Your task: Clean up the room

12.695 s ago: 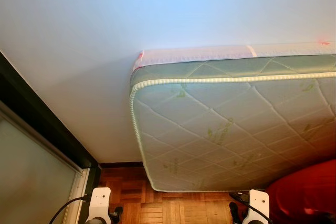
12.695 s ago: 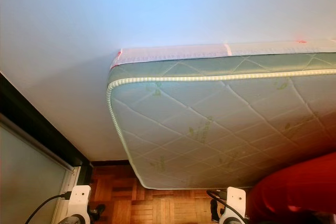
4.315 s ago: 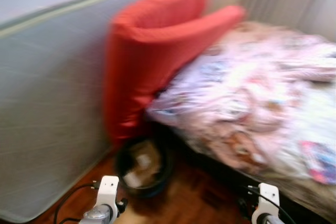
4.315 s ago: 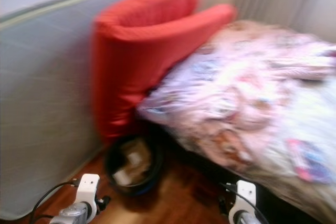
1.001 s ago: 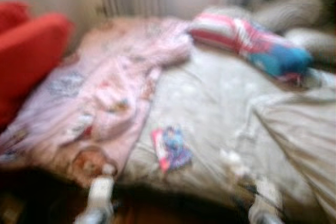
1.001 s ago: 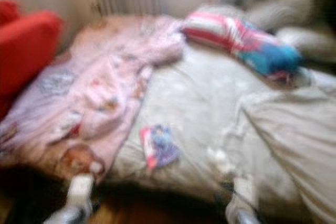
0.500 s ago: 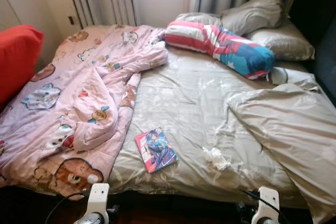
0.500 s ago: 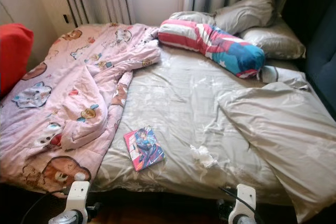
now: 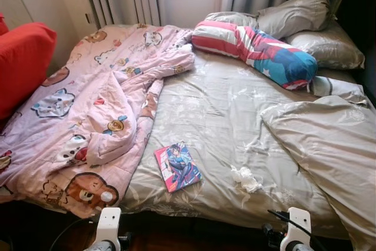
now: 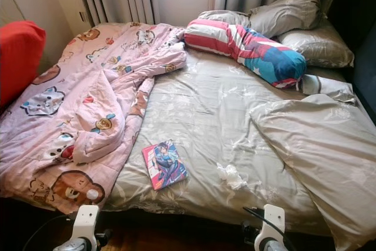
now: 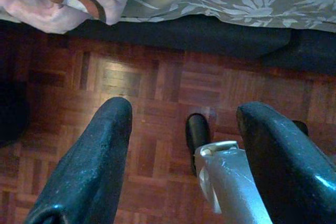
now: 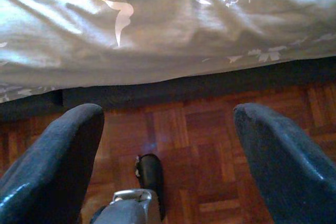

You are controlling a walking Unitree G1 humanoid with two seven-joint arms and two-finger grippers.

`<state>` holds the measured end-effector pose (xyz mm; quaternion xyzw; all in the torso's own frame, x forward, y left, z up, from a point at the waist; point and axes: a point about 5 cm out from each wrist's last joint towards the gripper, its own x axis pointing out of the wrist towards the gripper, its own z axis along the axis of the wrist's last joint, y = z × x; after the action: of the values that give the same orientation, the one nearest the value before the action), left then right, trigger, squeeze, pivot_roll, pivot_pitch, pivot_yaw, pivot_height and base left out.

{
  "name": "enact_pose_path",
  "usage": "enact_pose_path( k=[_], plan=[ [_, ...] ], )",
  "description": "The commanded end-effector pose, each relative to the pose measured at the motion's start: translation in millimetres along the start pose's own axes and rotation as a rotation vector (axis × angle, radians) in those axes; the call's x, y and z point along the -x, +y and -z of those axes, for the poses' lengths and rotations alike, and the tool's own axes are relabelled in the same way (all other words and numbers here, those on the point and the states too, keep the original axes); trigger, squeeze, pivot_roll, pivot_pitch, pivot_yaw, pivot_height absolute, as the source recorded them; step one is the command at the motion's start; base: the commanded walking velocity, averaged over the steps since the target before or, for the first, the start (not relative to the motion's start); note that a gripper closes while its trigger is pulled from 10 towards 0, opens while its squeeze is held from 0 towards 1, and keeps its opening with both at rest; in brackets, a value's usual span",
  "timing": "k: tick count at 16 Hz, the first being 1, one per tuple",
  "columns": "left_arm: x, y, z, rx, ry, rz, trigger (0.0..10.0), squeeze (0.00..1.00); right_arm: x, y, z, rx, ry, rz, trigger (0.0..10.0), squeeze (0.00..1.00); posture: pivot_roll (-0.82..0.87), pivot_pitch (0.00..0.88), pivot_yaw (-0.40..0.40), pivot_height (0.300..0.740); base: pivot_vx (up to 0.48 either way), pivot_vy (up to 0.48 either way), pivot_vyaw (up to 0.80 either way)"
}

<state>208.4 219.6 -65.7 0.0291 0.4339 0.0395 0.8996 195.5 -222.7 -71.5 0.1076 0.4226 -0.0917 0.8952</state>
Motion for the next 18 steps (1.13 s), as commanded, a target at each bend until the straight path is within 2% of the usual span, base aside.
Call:
enact_pose_path(
  k=[1,6,18],
  plan=[
    [0.0,0.0,1,-0.006,0.012,-0.002,10.0,0.00,0.5,0.2,3,-0.009,-0.001,0.003,10.0,0.00,0.07,0.014,0.009,0.740,0.000,0.000,0.00],
    [-1.1,2.5,-8,-0.011,-0.010,-0.003,10.0,0.00,-0.2,4.6,4,-0.024,0.000,-0.003,10.0,0.00,0.06,0.034,0.027,0.740,0.000,0.000,0.00],
    [-1.4,1.3,-9,0.039,-0.015,-0.005,10.0,0.00,-0.4,2.7,1,0.005,-0.002,-0.002,10.0,0.00,0.07,0.066,0.019,0.740,0.000,0.000,0.00]
  ],
)
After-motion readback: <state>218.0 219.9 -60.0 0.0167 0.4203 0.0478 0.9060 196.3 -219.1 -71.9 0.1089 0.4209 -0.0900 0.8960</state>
